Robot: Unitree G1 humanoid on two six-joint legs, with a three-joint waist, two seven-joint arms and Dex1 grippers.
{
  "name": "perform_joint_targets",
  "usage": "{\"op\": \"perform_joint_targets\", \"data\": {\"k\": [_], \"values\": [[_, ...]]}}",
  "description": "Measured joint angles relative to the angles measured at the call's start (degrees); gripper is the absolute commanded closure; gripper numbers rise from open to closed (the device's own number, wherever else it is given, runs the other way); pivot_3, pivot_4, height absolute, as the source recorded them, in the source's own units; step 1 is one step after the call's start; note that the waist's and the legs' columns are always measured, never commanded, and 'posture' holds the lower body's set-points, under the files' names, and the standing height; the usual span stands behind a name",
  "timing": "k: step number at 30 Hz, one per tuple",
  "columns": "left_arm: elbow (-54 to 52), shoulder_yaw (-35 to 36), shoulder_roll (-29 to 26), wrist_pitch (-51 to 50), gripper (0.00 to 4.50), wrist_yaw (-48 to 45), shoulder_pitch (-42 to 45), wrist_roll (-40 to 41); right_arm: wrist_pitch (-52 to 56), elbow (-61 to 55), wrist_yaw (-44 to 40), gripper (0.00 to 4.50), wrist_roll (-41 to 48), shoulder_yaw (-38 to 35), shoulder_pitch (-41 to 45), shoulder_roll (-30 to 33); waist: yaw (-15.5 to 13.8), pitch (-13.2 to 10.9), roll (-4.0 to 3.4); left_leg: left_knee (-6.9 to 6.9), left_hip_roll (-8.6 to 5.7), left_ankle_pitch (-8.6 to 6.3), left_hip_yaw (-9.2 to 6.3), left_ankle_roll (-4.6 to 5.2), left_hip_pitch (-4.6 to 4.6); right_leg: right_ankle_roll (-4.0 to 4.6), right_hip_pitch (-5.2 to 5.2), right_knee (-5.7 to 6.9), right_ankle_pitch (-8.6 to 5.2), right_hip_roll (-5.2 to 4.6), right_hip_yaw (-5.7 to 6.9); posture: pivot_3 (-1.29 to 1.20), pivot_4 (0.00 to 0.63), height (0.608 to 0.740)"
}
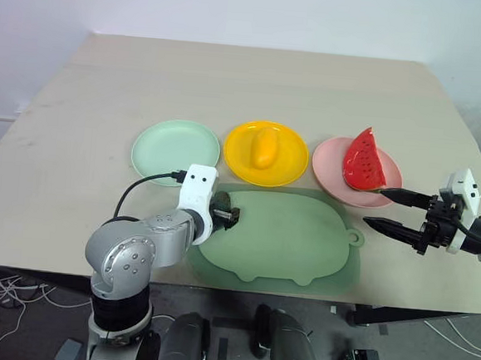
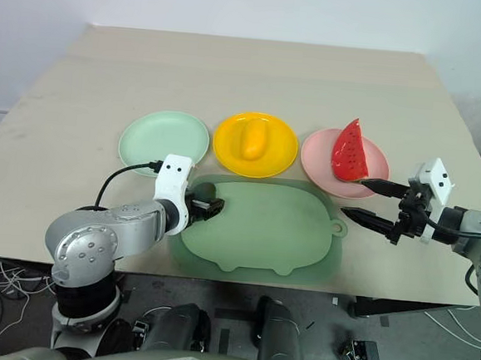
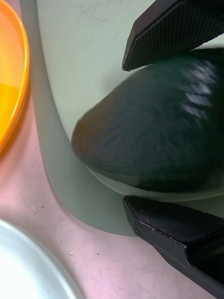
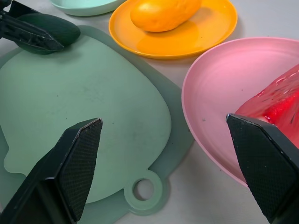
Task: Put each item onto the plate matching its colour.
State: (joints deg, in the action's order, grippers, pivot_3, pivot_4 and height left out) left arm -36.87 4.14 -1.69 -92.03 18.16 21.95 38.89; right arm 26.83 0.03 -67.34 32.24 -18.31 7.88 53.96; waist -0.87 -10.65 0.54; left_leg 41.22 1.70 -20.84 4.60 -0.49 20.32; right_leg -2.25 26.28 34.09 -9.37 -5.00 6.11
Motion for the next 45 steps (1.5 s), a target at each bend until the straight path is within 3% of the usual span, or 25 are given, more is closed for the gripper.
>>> {"op": "perform_joint_targets", "data": {"k": [4, 10, 19, 26, 33, 37, 45], "values": [[0.00, -0.07, 0.12, 0.00, 0.00, -0.43, -0.01, -0.26, 0.30, -0.31, 0.52, 0.02, 0.00, 0.00, -0.02, -0.20, 0.00, 0.00, 0.00, 0.00, 0.00, 0.00, 0.00, 0.01, 0.00, 0.00, -0.01, 0.00, 0.00, 0.00, 0.00, 0.00, 0.150, 0.733], [0.29, -0.15, 0.52, 0.01, 1.29, -2.48, -0.04, -1.08, 0.35, -1.12, 1.24, 0.00, 0.01, 0.00, -0.16, -0.74, -0.03, 0.01, 0.00, 0.00, -0.01, -0.01, -0.01, 0.01, 0.01, -0.01, -0.04, -0.01, 0.00, 0.00, 0.00, 0.00, 0.150, 0.733], [1.00, -2.37, -0.37, 0.29, 1.29, -8.70, 0.64, -3.83, 0.40, -1.22, 2.16, 0.00, 0.01, 0.00, -0.14, -1.12, -0.01, 0.01, 0.00, 0.00, -0.01, -0.14, -0.02, 0.26, 0.01, -0.01, -0.05, 0.00, -0.01, 0.00, 0.00, 0.00, 0.150, 0.733], [4.73, -0.32, -6.83, 7.29, 1.29, -19.57, 7.03, -3.17, 0.41, -1.42, 2.91, 0.00, 0.03, 0.01, -0.13, -1.60, 0.03, 0.00, 0.02, 0.02, -0.02, -0.14, -0.03, 0.26, 0.01, 0.00, 0.02, 0.01, -0.01, 0.02, 0.03, 0.00, 0.150, 0.733], [21.40, 7.99, -16.28, 22.11, 1.29, -30.74, 15.76, -3.54, 1.28, -1.95, 3.00, 0.00, 0.35, 0.83, 0.80, -2.42, 0.13, 0.01, 0.00, 0.00, -0.02, 0.00, -0.01, 0.01, -0.03, 0.00, 0.06, -0.01, -0.01, 0.04, 0.06, 0.00, 0.150, 0.733], [30.20, 6.44, -21.20, 30.71, 1.29, -34.19, 15.38, -8.43, 1.24, -2.03, 2.87, 0.00, 0.55, 1.51, 1.69, -3.48, 0.10, 0.00, 0.01, -0.02, -0.01, 0.01, 0.04, 0.00, -0.02, 0.00, 0.08, -0.01, 0.00, 0.04, 0.06, 0.00, 0.150, 0.733], [42.77, 1.68, -24.88, 43.29, 1.29, -40.16, 14.76, -16.06, -2.08, -2.68, 0.72, 0.00, 1.18, 0.96, 2.04, -3.58, 0.06, -0.02, 0.05, 0.02, -0.01, 0.00, 0.11, 0.00, 0.02, 0.00, 0.07, -0.02, 0.00, 0.02, 0.13, 0.00, 0.150, 0.733]]}}
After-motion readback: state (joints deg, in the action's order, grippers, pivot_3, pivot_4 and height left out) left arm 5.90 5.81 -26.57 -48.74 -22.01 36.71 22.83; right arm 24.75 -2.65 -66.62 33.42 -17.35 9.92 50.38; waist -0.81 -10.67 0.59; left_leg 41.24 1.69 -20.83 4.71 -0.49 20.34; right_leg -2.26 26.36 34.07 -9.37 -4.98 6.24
